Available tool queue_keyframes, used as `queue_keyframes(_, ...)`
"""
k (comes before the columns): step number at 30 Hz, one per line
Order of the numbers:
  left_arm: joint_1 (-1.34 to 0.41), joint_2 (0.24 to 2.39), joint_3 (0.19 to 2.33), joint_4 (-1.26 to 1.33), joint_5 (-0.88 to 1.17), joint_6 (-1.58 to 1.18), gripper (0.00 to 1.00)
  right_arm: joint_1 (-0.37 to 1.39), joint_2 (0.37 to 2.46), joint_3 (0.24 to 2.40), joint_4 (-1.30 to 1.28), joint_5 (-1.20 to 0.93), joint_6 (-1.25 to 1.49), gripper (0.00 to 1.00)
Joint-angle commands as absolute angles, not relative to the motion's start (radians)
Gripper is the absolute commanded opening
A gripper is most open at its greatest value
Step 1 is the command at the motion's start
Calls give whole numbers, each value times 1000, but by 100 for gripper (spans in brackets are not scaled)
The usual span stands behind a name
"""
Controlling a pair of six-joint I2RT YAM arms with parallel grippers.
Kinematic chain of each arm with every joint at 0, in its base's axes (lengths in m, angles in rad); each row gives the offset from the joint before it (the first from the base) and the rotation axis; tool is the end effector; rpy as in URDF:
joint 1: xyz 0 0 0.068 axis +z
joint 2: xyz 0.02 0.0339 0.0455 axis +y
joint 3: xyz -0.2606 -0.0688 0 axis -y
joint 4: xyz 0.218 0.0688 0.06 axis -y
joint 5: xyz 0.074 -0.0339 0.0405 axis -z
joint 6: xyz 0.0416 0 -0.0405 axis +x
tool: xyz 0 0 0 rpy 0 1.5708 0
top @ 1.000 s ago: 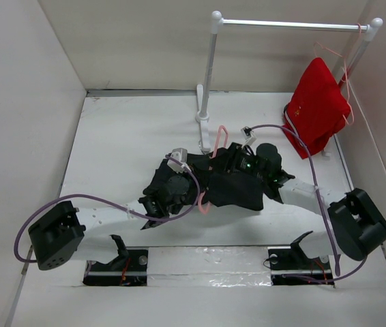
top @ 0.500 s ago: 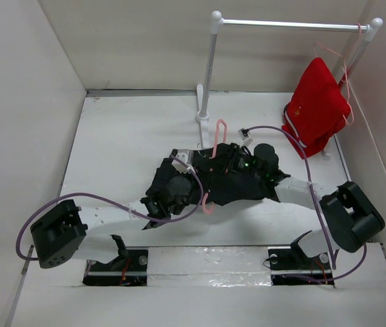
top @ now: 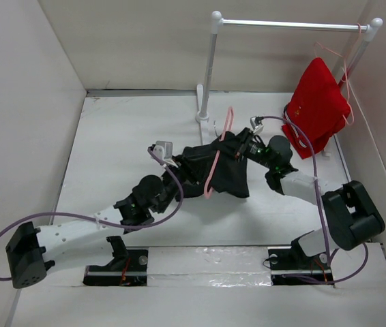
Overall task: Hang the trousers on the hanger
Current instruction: Place the trousers on the hanger, then place the hanger at the clothesline.
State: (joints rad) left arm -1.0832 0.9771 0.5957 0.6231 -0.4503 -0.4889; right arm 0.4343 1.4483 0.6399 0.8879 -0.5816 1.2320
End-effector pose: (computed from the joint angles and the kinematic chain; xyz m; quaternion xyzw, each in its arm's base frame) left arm 0.1130 -0.1745 0.3307 0.0080 0.6263 -0.4456 0.6396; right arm 0.2539 0.1430 0.2646 0.0583 0.6808 0.6517 0.3294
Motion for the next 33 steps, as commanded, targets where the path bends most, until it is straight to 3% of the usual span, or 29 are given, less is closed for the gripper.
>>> queue_keyframes(1,-1088,881,634,566,-477,-456,35,377,1436,741,1184,-606,1396,0)
queue_keyframes(11,-1088,741,595,463,-578,-503,34,301,1488,891,1345,-525,1614,0)
queue_keyframes(20,-1088,687,581,379,-598,-549,33,212,1585,1150,1226,-426,1661,0)
queue_keyframes(33,-1088,627,529,292,-618,-609,33,97,1811,1520,993,-460,1638,0)
